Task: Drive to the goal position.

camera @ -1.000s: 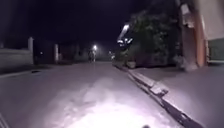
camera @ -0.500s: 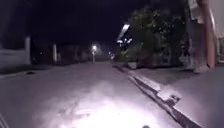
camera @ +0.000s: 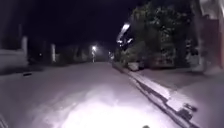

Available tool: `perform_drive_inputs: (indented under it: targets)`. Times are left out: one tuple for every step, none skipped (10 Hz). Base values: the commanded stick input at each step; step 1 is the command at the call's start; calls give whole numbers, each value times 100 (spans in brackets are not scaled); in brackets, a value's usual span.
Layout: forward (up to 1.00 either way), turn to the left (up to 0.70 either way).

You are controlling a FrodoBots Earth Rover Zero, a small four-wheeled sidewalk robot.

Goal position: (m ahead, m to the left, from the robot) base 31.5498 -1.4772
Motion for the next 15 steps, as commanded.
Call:
perform_drive_inputs:
  targets:
    - [70,1]
    - [70,1]
    - [70,1]
    - [70,1]
    - [70,1]
    - [70,1]
    - [70,1]
    - [70,1]
    - [70,1]
    - [70,1]
    - [70,1]
    - [70,1]
    - [70,1]
    - [70,1]
    - [70,1]
